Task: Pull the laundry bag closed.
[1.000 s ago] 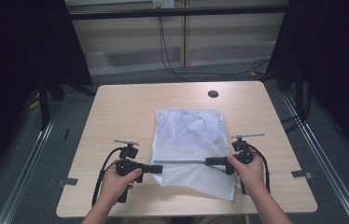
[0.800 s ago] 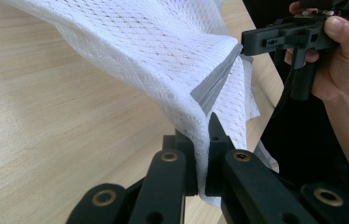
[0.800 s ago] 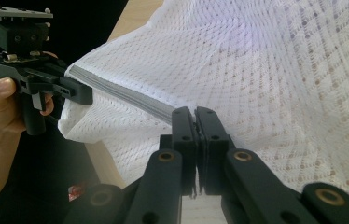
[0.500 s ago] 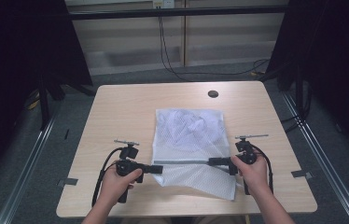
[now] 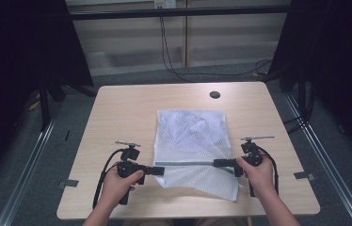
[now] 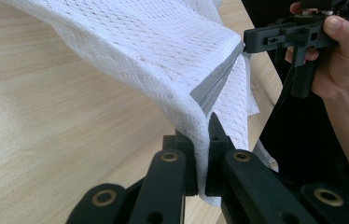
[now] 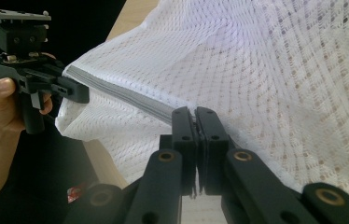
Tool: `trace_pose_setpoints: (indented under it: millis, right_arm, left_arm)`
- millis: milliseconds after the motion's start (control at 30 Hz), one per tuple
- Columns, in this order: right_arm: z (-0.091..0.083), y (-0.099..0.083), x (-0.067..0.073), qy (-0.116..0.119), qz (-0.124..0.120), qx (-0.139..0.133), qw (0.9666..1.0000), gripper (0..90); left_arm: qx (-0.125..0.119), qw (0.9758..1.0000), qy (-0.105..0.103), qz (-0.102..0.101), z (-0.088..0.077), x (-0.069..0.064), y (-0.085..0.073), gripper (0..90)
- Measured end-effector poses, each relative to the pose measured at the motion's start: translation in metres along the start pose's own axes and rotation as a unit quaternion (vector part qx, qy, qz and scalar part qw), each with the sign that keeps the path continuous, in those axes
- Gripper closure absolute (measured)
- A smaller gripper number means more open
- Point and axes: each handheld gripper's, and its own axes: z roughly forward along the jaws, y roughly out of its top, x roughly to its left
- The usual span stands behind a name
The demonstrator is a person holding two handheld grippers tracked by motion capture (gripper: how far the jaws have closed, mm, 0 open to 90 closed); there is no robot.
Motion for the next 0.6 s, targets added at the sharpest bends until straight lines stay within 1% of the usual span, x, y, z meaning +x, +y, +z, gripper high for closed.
trace_pose_setpoints:
  millis: [100, 133, 167, 200, 267, 333, 400, 467, 600]
  right_arm:
    - [-0.0006, 0.0001, -0.0003, -0.001, 0.000, 0.000, 1.0000, 87.6]
    - [-0.0012, 0.0002, -0.0006, -0.006, -0.001, 0.002, 1.0000, 87.6]
    - [-0.0021, 0.0002, -0.0016, -0.006, -0.002, 0.001, 1.0000, 87.7]
    - [-0.0031, 0.0003, -0.0023, -0.008, 0.000, 0.000, 1.0000, 87.6]
    - [-0.0055, -0.0003, -0.0036, -0.003, 0.000, -0.003, 1.0000, 87.6]
    - [-0.0065, -0.0004, -0.0028, -0.006, 0.000, -0.003, 1.0000, 87.7]
    - [-0.0076, -0.0003, -0.0032, -0.006, 0.000, -0.004, 1.0000, 87.6]
    - [-0.0085, -0.0003, -0.0039, -0.005, 0.000, -0.005, 1.0000, 87.6]
    - [-0.0095, -0.0007, -0.0041, -0.007, 0.000, -0.004, 1.0000, 87.6]
  left_arm:
    - [0.000, 1.0000, 0.001, -0.001, 0.0004, -0.0004, -0.0002, 88.8]
    - [-0.001, 1.0000, 0.002, -0.001, -0.0003, 0.0000, -0.0001, 88.7]
    - [-0.001, 1.0000, 0.004, 0.003, -0.0012, 0.0008, 0.0001, 88.7]
    - [-0.002, 1.0000, 0.002, 0.000, -0.0019, 0.0009, -0.0001, 88.8]
    - [-0.001, 1.0000, 0.000, 0.000, -0.0015, 0.0010, -0.0004, 88.7]
    - [-0.001, 1.0000, -0.002, -0.004, -0.0001, 0.0002, -0.0003, 88.7]
    - [0.000, 1.0000, 0.000, 0.003, 0.0000, 0.0000, 0.0006, 88.8]
    - [0.000, 1.0000, -0.002, -0.001, 0.0006, -0.0009, 0.0007, 88.7]
    - [0.001, 1.0000, 0.002, 0.001, 0.0011, 0.0000, 0.0007, 88.8]
